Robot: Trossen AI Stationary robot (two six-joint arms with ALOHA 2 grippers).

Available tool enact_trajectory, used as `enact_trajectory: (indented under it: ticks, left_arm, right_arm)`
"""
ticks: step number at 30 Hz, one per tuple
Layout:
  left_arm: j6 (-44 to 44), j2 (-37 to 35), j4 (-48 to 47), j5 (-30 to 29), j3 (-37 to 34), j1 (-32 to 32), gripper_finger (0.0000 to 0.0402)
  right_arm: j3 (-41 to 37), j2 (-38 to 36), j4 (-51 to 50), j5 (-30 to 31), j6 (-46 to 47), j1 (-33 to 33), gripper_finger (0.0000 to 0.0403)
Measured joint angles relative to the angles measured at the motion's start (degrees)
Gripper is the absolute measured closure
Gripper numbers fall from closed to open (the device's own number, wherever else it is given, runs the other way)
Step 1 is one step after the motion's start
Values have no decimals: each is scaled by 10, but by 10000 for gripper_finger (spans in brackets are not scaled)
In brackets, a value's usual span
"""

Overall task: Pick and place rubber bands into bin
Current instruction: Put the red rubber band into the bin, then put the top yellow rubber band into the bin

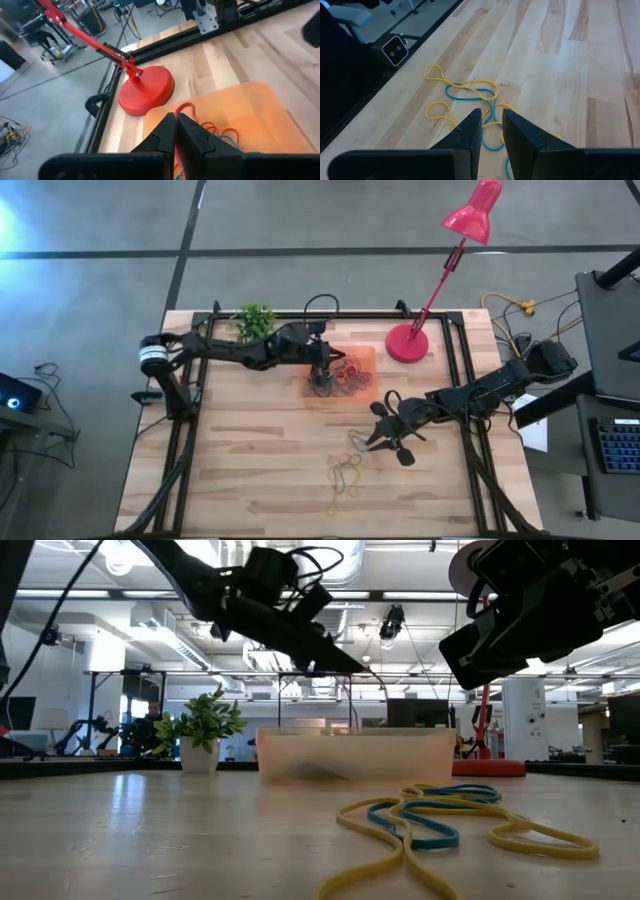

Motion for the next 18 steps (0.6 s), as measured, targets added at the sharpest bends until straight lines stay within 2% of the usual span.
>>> enact_trajectory:
  ticks: [5,11,18]
  left_arm:
    - [-16,31,2,-1,30,2,402]
    - [-29,35,-16,-2,40,8,396]
    - [-30,34,-44,-2,40,10,324]
  right_arm:
    - [0,0,-1,0,0,0,335]
    - [0,0,-4,0,0,0,335]
    - [-1,0,-4,0,0,0,335]
